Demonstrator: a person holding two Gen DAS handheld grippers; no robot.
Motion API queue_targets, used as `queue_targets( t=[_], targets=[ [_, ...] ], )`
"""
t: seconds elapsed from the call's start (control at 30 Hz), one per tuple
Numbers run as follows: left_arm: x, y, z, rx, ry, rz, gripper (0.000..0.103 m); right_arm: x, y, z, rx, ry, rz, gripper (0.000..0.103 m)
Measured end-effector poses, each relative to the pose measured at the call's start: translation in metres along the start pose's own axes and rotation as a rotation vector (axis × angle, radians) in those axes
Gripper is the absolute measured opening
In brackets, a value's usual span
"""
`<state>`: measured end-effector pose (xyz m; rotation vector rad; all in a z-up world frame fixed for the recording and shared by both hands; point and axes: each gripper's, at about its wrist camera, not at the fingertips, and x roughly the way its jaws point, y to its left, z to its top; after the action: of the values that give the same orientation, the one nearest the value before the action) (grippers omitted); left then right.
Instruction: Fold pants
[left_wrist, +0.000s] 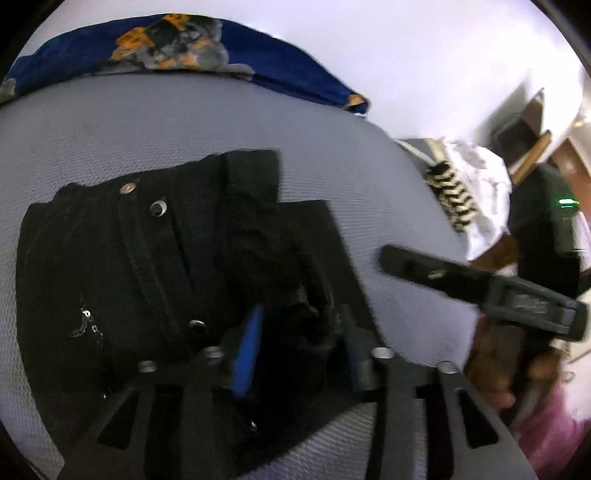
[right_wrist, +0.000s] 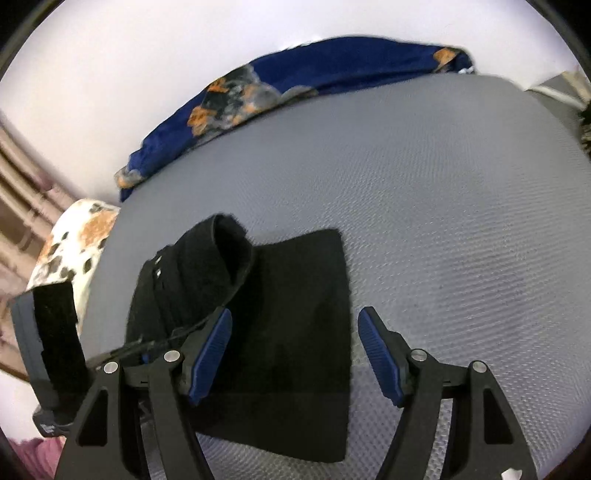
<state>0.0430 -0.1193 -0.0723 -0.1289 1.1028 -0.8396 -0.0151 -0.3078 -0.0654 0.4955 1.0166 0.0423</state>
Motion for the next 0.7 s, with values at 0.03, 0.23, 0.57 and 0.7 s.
queue_targets(
  t=[0.03, 0.23, 0.57, 0.7],
  targets=[
    [-0.008, -0.002, -0.005, -0.001, -0.008, -0.016, 0.061, 0.004, -0.001, 0.000, 0.002, 0.020, 0.040, 0.069],
    [-0.059, 0.009, -0.006, 0.036, -0.123, 0.064, 0.068, 0.034, -0.002, 0.004, -0.035, 0.116, 0.158, 0.069],
    [-0.096, 0.100, -0.034, -0.207, -0.154, 0.297, 0.068, 0.078, -0.001, 0.022, -0.107, 0.235, 0.271, 0.054],
    [-0.100, 0.121, -0.045, -0.252, -0.166, 0.412, 0.068, 0.093, -0.009, 0.037, -0.055, 0.256, 0.368, 0.046]
  ],
)
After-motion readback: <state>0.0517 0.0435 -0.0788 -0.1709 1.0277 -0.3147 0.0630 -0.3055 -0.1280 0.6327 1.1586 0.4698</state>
